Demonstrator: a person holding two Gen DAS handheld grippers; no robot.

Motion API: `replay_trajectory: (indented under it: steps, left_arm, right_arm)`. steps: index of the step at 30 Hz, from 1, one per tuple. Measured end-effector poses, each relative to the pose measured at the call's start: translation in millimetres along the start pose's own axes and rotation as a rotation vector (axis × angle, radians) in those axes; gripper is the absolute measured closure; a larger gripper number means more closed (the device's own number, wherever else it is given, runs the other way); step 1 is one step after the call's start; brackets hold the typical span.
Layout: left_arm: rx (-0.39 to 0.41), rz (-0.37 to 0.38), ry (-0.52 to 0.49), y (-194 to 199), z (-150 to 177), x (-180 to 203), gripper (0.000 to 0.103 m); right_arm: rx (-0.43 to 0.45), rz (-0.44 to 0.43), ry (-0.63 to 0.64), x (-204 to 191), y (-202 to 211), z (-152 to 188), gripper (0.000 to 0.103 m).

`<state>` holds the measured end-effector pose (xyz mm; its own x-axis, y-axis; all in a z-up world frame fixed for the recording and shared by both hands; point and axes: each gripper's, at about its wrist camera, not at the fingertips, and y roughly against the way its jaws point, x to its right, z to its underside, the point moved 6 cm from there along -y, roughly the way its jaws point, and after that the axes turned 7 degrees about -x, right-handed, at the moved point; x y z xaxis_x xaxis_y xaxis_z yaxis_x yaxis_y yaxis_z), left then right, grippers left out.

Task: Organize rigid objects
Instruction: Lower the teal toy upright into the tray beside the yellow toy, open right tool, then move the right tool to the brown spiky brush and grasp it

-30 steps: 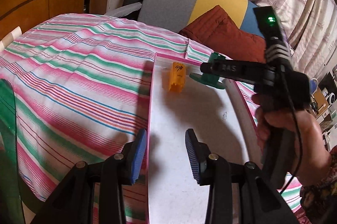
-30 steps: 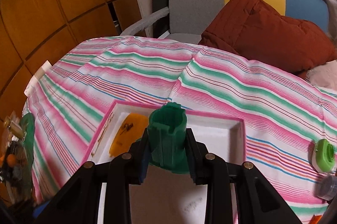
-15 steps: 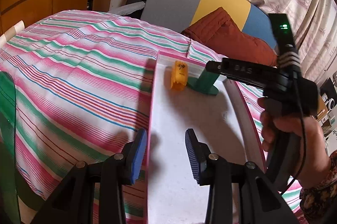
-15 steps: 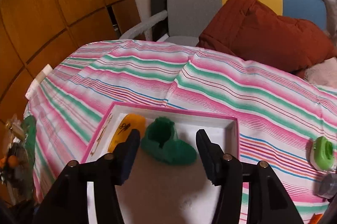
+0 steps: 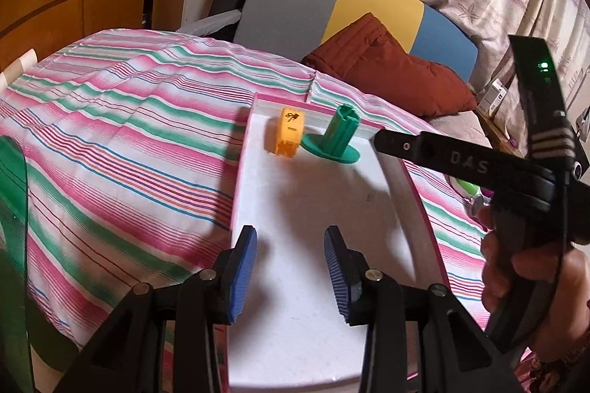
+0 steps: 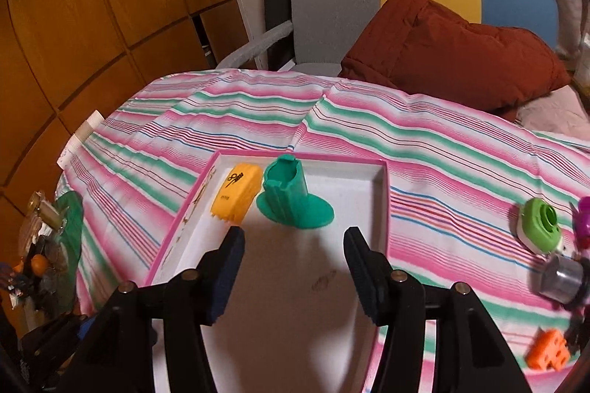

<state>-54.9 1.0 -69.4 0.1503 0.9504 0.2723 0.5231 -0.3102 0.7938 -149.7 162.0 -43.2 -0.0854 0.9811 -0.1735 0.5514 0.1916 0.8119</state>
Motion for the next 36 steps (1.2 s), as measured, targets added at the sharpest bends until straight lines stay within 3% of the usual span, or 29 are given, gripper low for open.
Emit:
replay_trajectory:
  steps: [2, 11, 21, 31, 36]
  left_arm:
    - [-0.002, 0.004, -0.011, 1, 2, 5, 0.065]
    - [-0.011, 0.025, -0.074, 4, 14, 33, 0.065]
    - [-0.025, 0.059, -0.182, 7, 30, 74, 0.065]
    - [-0.060, 0.122, -0.308, 4, 47, 128, 0.065]
    - [-0.084, 0.136, -0.372, 3, 60, 149, 0.065]
  right_arm:
    - [0.012, 0.000, -0.002, 1, 9, 4, 0.039]
    - [0.048, 0.063, -0.005, 18, 40, 26, 0.039]
    - [0.053, 0.127, -0.074, 62, 60, 68, 0.039]
    - [0.004, 0.232, -0.253, 156, 79, 156, 0.039]
    - [0.034, 0.314, -0.366, 218, 104, 174, 0.039]
